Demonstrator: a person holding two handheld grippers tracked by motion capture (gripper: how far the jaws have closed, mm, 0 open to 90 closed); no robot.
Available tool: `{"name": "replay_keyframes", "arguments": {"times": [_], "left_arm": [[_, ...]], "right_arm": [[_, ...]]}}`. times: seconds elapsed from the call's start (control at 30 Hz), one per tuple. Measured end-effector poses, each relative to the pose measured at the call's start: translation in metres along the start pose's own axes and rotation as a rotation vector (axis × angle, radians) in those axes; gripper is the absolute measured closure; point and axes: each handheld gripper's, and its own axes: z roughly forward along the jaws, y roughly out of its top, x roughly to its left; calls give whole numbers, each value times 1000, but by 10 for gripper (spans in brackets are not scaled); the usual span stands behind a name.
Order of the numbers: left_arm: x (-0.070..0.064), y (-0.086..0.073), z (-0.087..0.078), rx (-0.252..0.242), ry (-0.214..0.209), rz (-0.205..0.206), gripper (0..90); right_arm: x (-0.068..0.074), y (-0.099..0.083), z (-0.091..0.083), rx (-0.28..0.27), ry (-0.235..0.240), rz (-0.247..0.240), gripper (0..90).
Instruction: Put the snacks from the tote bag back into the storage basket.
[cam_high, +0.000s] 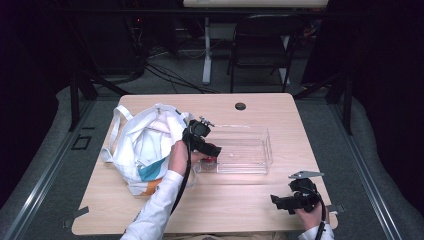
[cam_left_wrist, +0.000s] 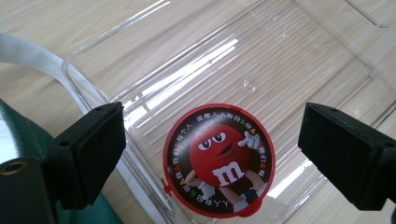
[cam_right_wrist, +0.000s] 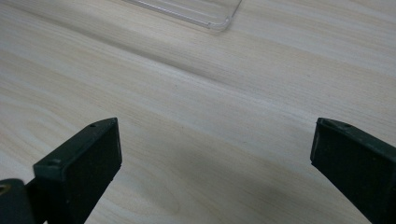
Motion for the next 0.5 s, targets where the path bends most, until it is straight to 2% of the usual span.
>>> {"name": "replay_keyframes", "arguments": {"times": [0.33,0.5], "left_arm": [[12,1,-29,-32,10,8,37],[23,-2,-44,-45,25,-5,23]], "right_arm": [[0,0,0,3,2,-5,18],[0,0,0,4,-1,-3,18]]}}
